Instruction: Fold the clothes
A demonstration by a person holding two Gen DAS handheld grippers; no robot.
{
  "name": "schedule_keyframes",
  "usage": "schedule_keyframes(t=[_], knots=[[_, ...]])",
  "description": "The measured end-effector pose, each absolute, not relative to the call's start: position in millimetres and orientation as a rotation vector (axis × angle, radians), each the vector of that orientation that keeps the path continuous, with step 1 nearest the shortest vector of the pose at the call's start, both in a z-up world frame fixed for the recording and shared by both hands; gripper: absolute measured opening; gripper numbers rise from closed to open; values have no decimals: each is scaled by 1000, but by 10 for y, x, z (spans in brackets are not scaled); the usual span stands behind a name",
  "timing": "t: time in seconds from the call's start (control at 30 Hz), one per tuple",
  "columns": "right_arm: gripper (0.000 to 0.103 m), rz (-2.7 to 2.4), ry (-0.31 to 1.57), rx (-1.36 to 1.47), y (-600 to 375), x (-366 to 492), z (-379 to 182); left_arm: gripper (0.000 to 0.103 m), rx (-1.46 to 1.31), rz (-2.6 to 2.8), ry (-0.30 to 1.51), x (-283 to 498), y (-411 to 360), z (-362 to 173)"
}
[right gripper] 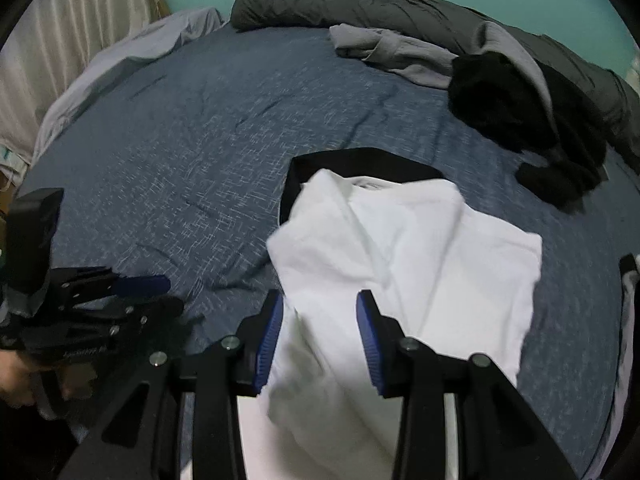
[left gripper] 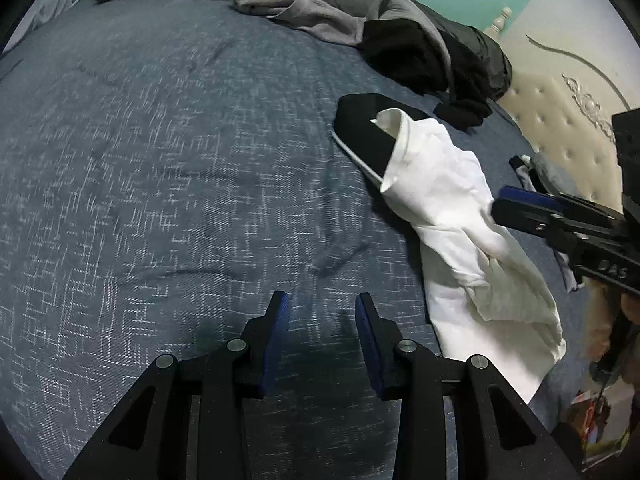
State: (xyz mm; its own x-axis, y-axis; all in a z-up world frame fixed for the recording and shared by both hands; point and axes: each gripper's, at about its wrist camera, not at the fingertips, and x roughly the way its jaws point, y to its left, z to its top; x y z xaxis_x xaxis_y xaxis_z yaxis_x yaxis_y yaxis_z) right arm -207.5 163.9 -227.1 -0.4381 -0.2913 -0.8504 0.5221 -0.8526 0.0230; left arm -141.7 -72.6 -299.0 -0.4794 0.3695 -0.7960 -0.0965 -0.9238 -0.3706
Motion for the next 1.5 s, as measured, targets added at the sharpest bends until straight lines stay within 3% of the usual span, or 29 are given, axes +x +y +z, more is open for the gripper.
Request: schedule_keyframes(t=[0.13,0.43,0.53,0.63,0.77,1.0,1.03,1.07,1.1,1.13,1.33,1.4,1.5], knots=[[48,-2317,424,1311,1397,-2125,-2400,37,-1426,2458,-434,-1422,-771,-3005],[48,-2344,581,1378,1113,-2191,-2673,38,-1426,2456,-452,-1424,-792,-3010],[23,-2354,554,1370,1151,-2217,-2665,38,-1428,2450,-447,-1431,-784,-3012],[10,-2366,501,1352,1221,-2234,-2616,38,-1423,2451,-439,-1442,-756,-3002],[3,-2377,435,1332,1309,-2256,-2559,38,-1426,2446,-445,-1419,-759,-3016],[4,-2371,400,1381,1288,-2266,-2618,38,-1423,2450,-446,-1432,-742,-3031],[18,-2370,406,1395,1266,-2274,-2649,38,-1422,2452,-449,-1428,-753,-3029],[43,-2374,408,1393,1243,-2273,-2668,38,-1422,2453,-450,-1426,-760,-3029],[52,-2379,411,1390,1219,-2272,-2687,38,-1422,2454,-451,-1425,-768,-3029],[53,-2384,413,1387,1196,-2271,-2705,38,-1422,2455,-453,-1423,-777,-3029],[53,-2443,598,1358,985,-2252,-2827,38,-1415,2455,-471,-1419,-821,-3017],[46,-2461,647,1348,953,-2265,-2860,38,-1414,2453,-476,-1416,-833,-3017],[25,-2482,676,1338,963,-2255,-2888,38,-1415,2453,-479,-1415,-846,-3020]])
